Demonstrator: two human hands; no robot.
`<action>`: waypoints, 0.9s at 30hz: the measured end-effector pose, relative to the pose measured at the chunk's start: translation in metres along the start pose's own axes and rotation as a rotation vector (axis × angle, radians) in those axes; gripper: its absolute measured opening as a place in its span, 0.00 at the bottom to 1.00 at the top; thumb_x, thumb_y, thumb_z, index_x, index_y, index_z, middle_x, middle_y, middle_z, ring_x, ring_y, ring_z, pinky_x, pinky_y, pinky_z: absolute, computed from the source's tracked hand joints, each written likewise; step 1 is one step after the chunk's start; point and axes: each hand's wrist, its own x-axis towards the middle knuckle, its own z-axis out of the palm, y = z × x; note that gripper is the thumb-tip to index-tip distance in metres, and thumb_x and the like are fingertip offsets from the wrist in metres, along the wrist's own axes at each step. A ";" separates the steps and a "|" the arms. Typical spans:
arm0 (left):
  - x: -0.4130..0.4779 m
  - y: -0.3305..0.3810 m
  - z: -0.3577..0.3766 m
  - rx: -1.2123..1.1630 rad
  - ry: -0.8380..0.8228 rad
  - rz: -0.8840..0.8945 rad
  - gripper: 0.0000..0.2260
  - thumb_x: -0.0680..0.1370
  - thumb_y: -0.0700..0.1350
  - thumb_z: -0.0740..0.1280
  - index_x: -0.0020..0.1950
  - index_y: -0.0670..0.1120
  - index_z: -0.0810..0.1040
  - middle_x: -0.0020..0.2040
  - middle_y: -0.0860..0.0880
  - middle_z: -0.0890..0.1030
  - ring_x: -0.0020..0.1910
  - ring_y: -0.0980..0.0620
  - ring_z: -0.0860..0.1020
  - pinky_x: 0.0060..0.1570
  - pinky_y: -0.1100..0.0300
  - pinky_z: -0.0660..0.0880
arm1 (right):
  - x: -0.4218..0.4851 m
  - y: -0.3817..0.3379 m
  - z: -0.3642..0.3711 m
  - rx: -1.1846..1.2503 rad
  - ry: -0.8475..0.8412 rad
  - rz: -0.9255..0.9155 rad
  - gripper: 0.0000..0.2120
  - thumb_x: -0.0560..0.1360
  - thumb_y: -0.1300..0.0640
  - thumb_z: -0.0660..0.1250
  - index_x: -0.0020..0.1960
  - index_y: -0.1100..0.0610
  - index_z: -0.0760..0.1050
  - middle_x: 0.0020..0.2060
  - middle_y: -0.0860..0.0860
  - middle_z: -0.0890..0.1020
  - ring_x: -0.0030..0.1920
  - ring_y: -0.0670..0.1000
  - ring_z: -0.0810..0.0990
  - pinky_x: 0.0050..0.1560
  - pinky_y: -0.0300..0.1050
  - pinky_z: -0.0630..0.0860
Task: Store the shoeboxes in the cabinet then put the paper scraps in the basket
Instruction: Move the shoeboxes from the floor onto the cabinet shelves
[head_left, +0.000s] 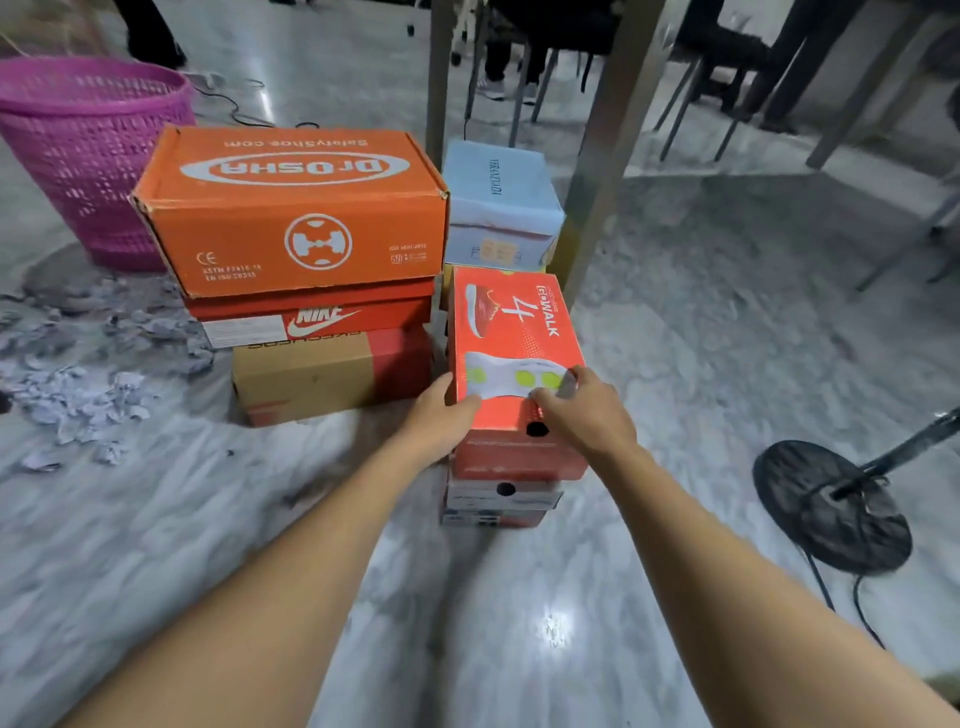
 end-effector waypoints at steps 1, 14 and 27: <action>-0.002 -0.002 -0.001 -0.024 0.046 0.001 0.12 0.80 0.47 0.64 0.63 0.50 0.74 0.56 0.50 0.80 0.50 0.52 0.77 0.41 0.63 0.71 | -0.002 0.002 0.000 0.020 0.024 -0.001 0.29 0.70 0.38 0.63 0.67 0.50 0.67 0.57 0.53 0.76 0.52 0.57 0.78 0.50 0.50 0.75; -0.028 -0.025 -0.010 -0.107 0.010 -0.035 0.18 0.79 0.49 0.65 0.69 0.53 0.70 0.60 0.50 0.80 0.54 0.51 0.80 0.53 0.53 0.78 | -0.026 0.032 0.015 0.533 -0.142 -0.027 0.25 0.74 0.45 0.71 0.67 0.47 0.68 0.50 0.48 0.81 0.45 0.49 0.85 0.45 0.48 0.83; -0.135 -0.047 -0.095 -0.037 0.252 -0.120 0.31 0.77 0.55 0.64 0.76 0.61 0.55 0.63 0.57 0.78 0.56 0.53 0.78 0.55 0.57 0.74 | -0.071 -0.054 0.045 0.450 -0.507 -0.277 0.26 0.72 0.46 0.74 0.65 0.45 0.66 0.51 0.48 0.79 0.46 0.49 0.84 0.44 0.43 0.82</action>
